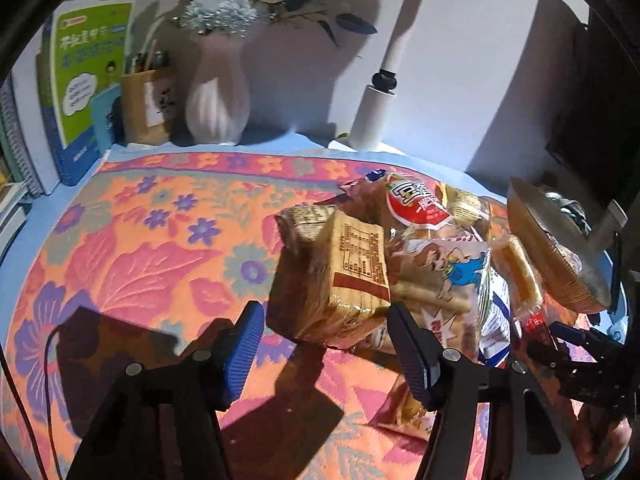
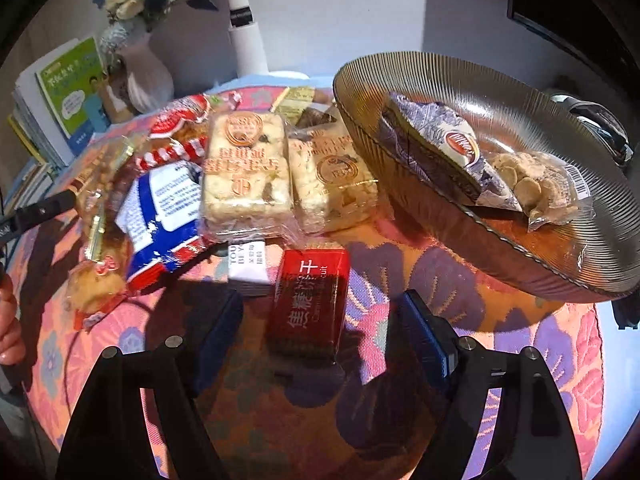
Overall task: Organize snacks
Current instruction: 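Grasp the wafer block with the left tool while the right tool grasps the red caramel biscuit pack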
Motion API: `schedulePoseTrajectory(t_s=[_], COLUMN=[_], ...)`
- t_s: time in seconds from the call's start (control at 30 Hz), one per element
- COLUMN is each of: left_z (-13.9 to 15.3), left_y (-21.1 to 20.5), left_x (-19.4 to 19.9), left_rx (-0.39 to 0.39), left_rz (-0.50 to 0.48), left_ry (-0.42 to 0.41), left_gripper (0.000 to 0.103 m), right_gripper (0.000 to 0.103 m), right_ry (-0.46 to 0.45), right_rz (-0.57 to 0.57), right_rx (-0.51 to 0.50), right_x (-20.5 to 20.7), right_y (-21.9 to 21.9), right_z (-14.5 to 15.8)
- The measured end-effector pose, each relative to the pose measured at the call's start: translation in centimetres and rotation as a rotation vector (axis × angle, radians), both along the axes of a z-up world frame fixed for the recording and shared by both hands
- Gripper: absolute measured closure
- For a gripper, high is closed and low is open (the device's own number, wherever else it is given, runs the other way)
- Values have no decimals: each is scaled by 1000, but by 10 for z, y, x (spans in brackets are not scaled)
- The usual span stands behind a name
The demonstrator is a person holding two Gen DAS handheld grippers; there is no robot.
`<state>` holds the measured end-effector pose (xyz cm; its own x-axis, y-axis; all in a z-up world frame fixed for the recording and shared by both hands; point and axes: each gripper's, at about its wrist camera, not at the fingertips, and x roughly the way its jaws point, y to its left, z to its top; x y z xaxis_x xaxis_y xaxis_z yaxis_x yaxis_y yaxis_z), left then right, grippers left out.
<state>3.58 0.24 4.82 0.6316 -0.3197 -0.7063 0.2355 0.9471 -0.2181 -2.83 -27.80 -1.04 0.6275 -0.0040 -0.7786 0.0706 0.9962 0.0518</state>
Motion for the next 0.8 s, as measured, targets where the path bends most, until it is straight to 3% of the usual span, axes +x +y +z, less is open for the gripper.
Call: schedulePoseTrajectory(t_s=[0.2,0.3,0.4,0.47,0.63,0.8], left_z=[-1,-3,-8,-9,-4,11], left_y=[-3,-9,-14,-17,-15,-1], left_x=[2,6,19,25,18,-14], left_rx=[-69,9,16,28,46,40], left_rz=[-59,-14,-18,-15,8,32], left_ry=[37,17,48,45,6,-45], left_gripper=[41,41,56,64,66,69], right_gripper=[23,23,27,36,69,70], right_ry=[10,11,15,14,-12,-21], right_rz=[-2,-3,-9,-15,-33,-2], right_rx=[-43,-42,-59,-71,-66,45], right_x=[2,2,5,6,-1,-17], right_y=[6,5,10,10,6,-7], right_z=[-4,-5,-5,-5,-2,3])
